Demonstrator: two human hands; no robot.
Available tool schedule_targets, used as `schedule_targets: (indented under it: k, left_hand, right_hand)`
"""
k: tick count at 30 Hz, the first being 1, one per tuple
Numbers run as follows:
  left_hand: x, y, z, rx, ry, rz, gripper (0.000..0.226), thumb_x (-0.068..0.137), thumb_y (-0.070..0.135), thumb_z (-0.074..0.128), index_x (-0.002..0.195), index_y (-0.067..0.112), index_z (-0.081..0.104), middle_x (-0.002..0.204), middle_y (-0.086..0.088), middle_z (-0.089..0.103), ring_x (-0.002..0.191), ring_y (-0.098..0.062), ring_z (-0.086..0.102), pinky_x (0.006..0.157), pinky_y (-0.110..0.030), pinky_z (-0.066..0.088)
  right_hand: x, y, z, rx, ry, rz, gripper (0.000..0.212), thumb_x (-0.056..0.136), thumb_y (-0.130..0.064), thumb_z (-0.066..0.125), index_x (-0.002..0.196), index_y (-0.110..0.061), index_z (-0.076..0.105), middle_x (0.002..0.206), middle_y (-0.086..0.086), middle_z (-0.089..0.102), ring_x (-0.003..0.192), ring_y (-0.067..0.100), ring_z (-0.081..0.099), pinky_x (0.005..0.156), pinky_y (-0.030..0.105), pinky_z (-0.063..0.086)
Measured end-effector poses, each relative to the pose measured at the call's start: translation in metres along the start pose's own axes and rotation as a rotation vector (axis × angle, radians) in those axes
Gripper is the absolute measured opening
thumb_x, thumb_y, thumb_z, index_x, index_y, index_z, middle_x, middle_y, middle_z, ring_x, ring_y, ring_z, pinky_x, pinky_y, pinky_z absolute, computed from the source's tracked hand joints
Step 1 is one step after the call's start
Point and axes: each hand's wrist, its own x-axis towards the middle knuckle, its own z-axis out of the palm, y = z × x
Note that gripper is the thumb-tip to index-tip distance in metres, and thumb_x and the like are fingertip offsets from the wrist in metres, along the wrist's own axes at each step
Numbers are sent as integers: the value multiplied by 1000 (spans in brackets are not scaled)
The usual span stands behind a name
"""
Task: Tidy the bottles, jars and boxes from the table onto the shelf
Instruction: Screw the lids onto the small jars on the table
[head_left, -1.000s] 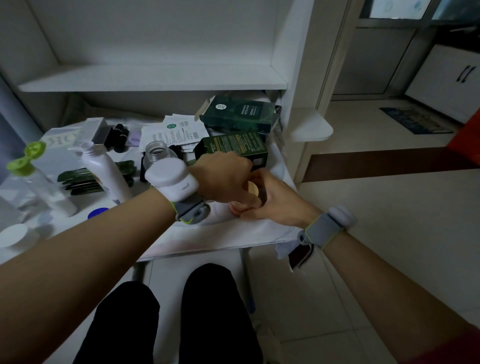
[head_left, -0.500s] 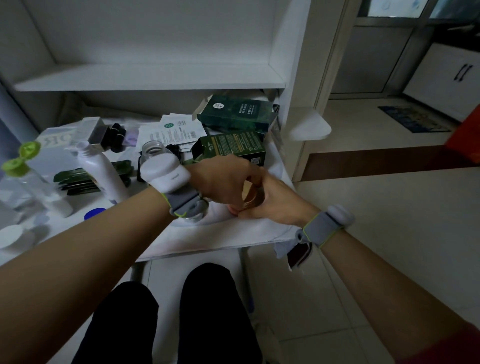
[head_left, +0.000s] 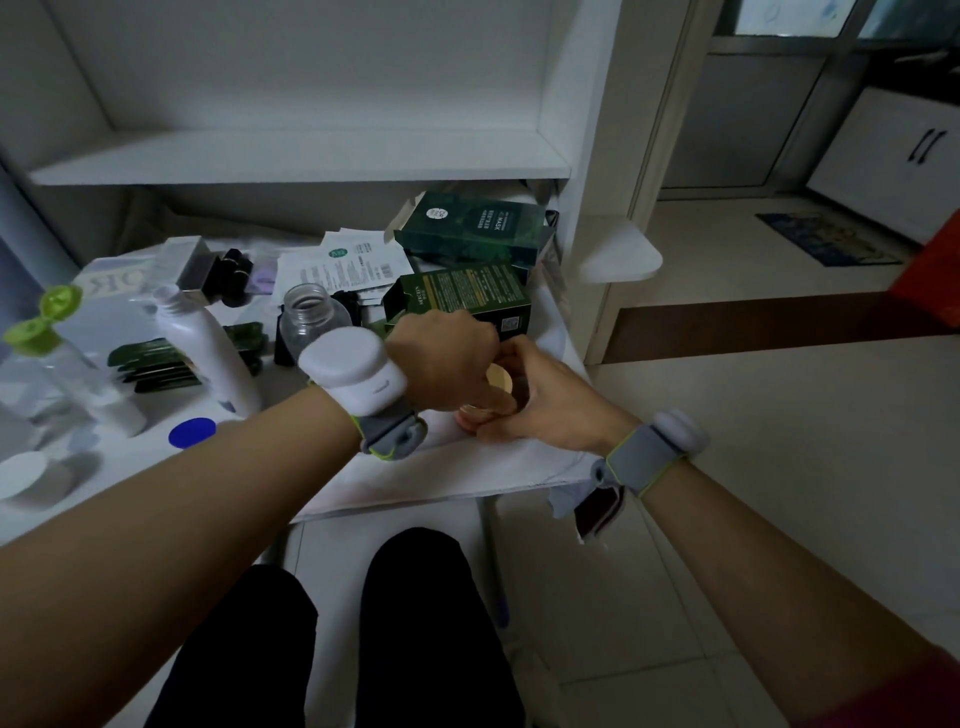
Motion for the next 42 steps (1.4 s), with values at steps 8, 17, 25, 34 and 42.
schedule_targets:
  k: [8,17,25,34,42]
  left_hand:
    - [2,-2,2,-31,-25,13,55,76,64,61,99,15,64,88,-2,64,75,-20,60,65,-31,52]
    - [-11,-22,-22,-594,-99,102,26,85,38,65,98,15,67,75,-5,71,50,-9,60,46,-19,46]
    - [-27,-35,-31,-1044,-85,119,21,87,18,67,102,4,64,90,-22,70,67,-29,66,55,-30,57]
    - [-27,-32,-26,-998,-31,161,22,85,20,69,101,6,65,91,-20,69,62,-25,64,57,-28,57]
    - [-15,-25,-8,-688,102,172,38,84,23,70,119,15,59,102,2,66,72,-13,67,61,-18,52]
  right_hand:
    - [0,1,1,2,-1,-26,79,62,-19,89,125,-11,41,120,1,58,111,14,57,95,31,49]
    - [-12,-9,-14,488,-55,23,61,61,-9,84,111,-13,48,104,3,68,101,18,65,93,37,53]
    - [-7,-11,-16,984,-219,17,94,57,-34,90,130,2,43,112,20,60,99,32,63,101,50,41]
    - [-9,-10,-18,1032,-306,32,84,58,-32,90,124,0,49,108,17,67,94,29,68,89,34,54]
    - [-14,-18,-36,348,-116,-1,56,68,-7,79,119,-7,58,113,11,66,106,20,62,98,32,49]
